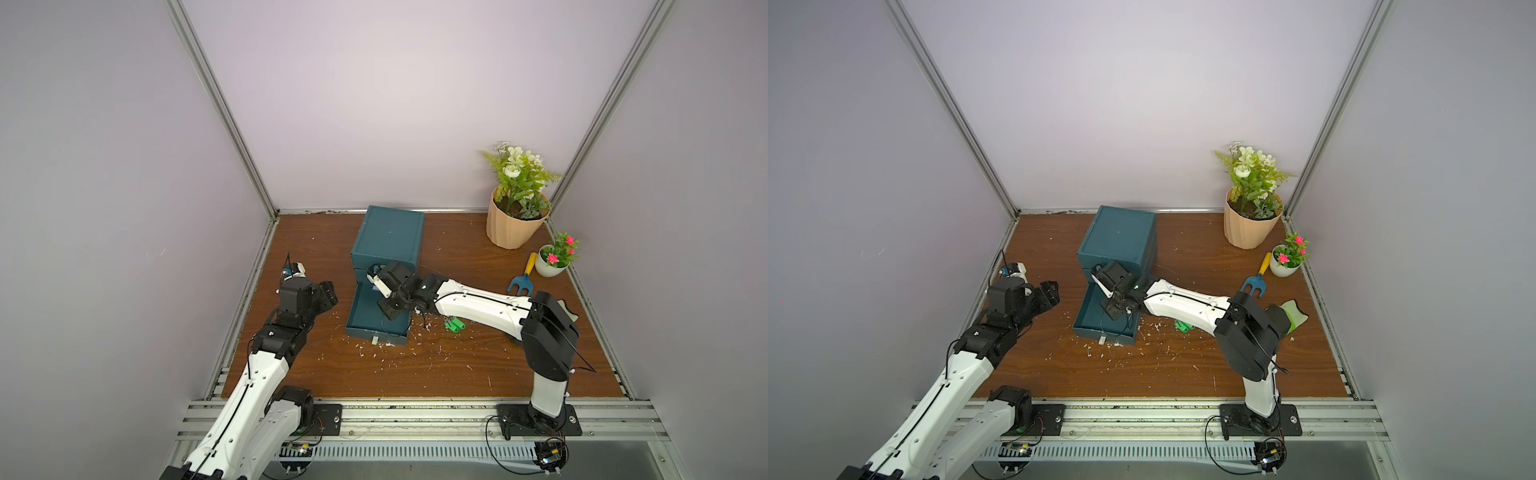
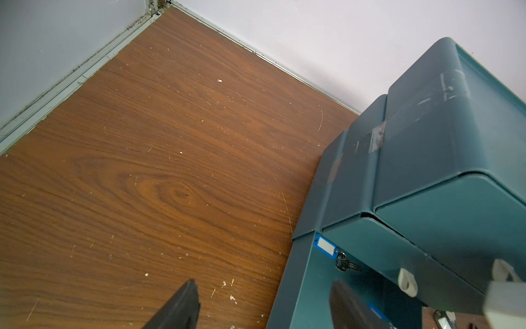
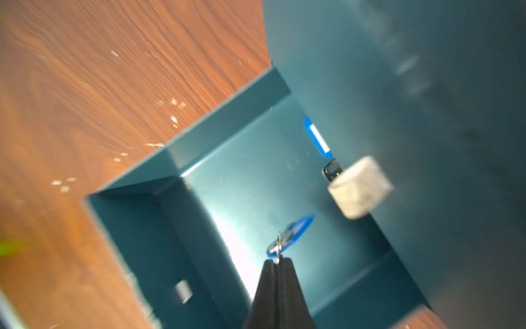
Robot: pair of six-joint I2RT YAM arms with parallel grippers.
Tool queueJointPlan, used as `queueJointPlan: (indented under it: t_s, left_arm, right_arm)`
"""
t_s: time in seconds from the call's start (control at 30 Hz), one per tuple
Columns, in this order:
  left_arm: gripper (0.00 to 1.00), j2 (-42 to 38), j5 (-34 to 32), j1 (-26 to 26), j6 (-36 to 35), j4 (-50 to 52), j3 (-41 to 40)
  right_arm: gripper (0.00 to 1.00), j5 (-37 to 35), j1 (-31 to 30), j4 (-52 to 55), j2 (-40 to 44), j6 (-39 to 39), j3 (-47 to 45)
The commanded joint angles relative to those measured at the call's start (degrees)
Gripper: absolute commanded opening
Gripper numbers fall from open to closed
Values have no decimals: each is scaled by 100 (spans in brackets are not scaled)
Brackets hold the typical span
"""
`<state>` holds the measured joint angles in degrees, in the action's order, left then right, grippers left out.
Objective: Take the keys out of the drawer
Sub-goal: Pick up the key from the drawer, then place the key at the center of the board.
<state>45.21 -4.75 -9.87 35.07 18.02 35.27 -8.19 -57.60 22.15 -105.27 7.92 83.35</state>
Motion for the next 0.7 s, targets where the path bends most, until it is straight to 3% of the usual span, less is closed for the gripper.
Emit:
queueJointPlan:
  t_s: [0.0, 0.27, 0.47, 0.67]
  left_arm:
    - [75, -78, 60, 66, -193, 38, 16]
    - [75, -236, 831, 65, -680, -202, -46]
    - [75, -237, 1150, 64, -935, -260, -107]
    - [74, -83, 1308, 67, -945, -262, -141]
  right_arm:
    - [0, -12, 30, 328, 772, -14, -176]
    - [0, -820, 57, 1372, 2138, 321, -1172]
    - [0, -1172, 305, 1029, 3095, 657, -2618]
    - [0, -1205, 632, 723, 3230, 631, -3442]
